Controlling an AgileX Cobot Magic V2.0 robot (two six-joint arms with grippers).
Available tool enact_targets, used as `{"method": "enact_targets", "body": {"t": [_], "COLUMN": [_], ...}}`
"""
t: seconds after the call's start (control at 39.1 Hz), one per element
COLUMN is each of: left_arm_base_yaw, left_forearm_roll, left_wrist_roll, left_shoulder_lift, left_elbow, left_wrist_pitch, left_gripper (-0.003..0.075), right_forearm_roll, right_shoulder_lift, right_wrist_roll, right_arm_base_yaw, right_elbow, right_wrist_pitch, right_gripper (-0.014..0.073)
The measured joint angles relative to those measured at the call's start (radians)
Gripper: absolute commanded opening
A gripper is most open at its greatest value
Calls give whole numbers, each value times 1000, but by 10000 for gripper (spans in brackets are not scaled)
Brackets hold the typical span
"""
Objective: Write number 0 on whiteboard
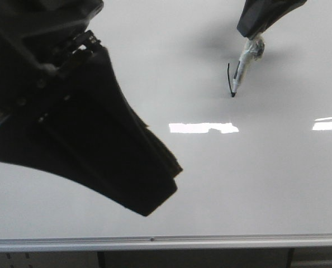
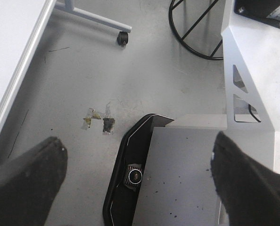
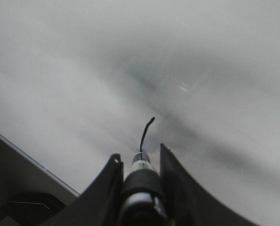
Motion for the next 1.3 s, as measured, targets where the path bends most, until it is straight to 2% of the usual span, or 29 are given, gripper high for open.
{"method": "enact_targets", "body": {"t": [0.38,0.61,1.05,1.3], "left_arm_base_yaw": [0,0,0,0], "left_forearm_roll": [0,0,0,0], "left_wrist_roll": [0,0,0,0], "left_shoulder_lift": [0,0,0,0], "left_elbow": [0,0,0,0], "left_wrist_pitch": [0,0,0,0], "left_gripper": [599,599,599,599], "right_forearm_roll": [-11,-19,-13,-12], "right_shoulder_lift": [6,8,8,19], "right_wrist_roll": [2,2,2,2], "right_arm_base_yaw": [-77,-105,-103,-34], "right_elbow": [-6,-90,-224,-226], "right_wrist_pitch": [8,15,8,-17], "right_gripper": [-59,-59,-59,-59]}}
